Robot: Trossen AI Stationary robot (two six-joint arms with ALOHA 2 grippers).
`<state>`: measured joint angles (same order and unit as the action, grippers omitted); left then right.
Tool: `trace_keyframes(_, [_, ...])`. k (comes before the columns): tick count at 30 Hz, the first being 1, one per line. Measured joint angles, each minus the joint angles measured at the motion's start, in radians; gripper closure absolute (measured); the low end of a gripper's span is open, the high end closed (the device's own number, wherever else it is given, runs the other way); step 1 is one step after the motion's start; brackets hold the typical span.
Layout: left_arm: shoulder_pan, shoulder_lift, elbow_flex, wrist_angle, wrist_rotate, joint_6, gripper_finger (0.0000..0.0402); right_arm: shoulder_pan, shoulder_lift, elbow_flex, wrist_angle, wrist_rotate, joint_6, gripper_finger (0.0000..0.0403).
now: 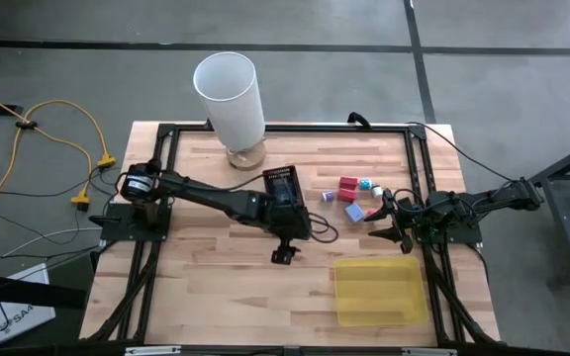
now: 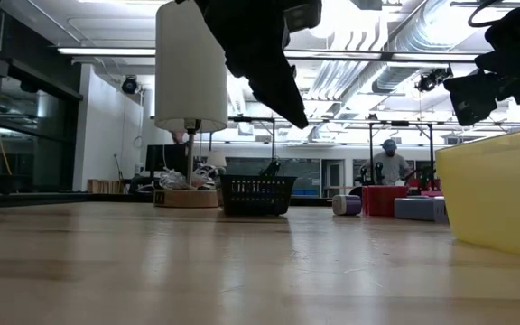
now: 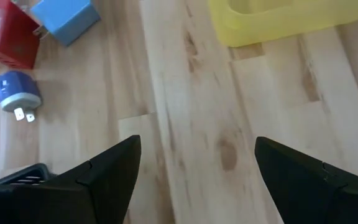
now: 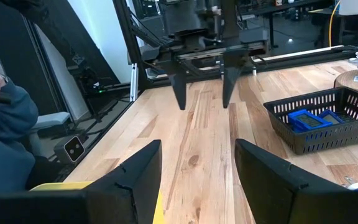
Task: Pick & Place Office items
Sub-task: Put the white charger adaptor into the yellow bin
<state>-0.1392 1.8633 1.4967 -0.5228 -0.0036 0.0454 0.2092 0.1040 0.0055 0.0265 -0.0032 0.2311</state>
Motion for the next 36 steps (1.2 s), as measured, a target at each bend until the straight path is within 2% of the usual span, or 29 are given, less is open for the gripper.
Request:
trace_keyframes(6, [-0.011, -0.01, 0.0, -0.037, 0.003, 0.004, 0.0094, 0.0, 0.0, 0.0, 0.0, 0.0, 0.0, 0.0213])
trace_keyframes(17, [-0.01, -0.111, -0.024, -0.127, 0.002, 0.002, 0.0094, 0.0, 0.0, 0.0, 0.0, 0.0, 0.0, 0.0213])
trace_keyframes(36, [0.066, -0.574, -0.411, -0.019, 0.004, -0.019, 0.0094, 0.0, 0.0, 0.0, 0.001, 0.0, 0.0, 0.0213])
